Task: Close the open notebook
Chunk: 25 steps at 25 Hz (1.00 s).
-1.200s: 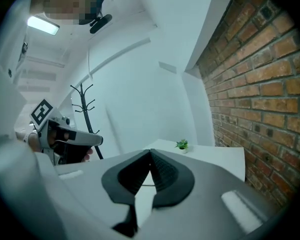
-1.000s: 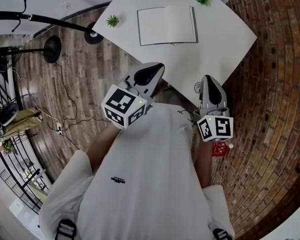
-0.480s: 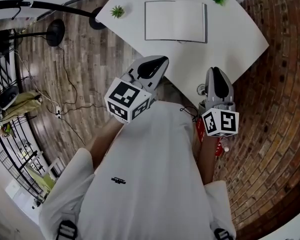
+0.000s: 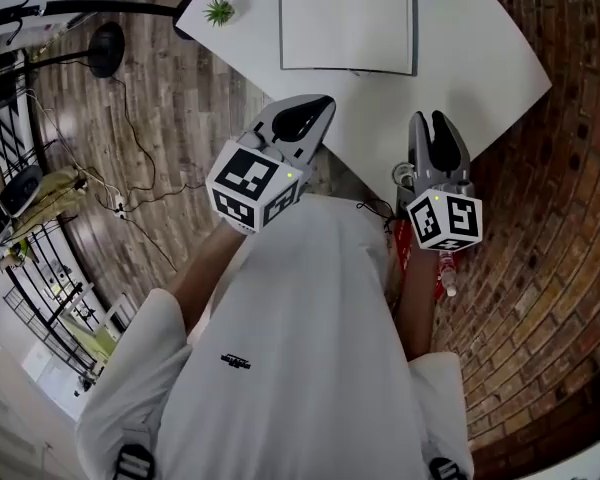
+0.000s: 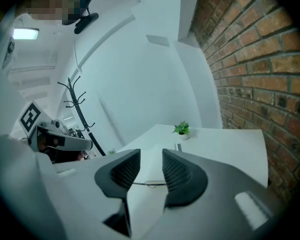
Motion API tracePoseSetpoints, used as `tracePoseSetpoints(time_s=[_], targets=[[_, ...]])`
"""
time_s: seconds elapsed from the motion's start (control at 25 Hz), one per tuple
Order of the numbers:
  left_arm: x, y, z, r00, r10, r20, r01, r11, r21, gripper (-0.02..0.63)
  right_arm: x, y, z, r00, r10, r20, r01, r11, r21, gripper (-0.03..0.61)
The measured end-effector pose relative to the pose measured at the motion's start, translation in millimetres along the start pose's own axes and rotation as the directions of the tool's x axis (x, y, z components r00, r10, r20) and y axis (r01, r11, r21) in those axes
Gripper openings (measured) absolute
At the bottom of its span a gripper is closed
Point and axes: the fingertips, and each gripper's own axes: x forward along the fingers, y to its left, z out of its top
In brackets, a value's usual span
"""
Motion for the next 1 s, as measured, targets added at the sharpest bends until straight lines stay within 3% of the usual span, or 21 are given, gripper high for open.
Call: tracePoseSetpoints(time_s=[0.36,1.0], targets=[[46.6,17.8,-15.4,0.998,0.021,-0.066,-0.02,1.0,0.008,0.009,33.8,-34.0,-21.3,0.997,0.017,-0.072,-0.011,0.996,0.091,0.21],[122.6,73.2,-62.4,0.98,0.092,-0.176,-0.092,0.996,0.009,0.009,88.5,-74.8,-68.0,0.985,0.039,-0.17,0.005,0.968,0.249,0.273]])
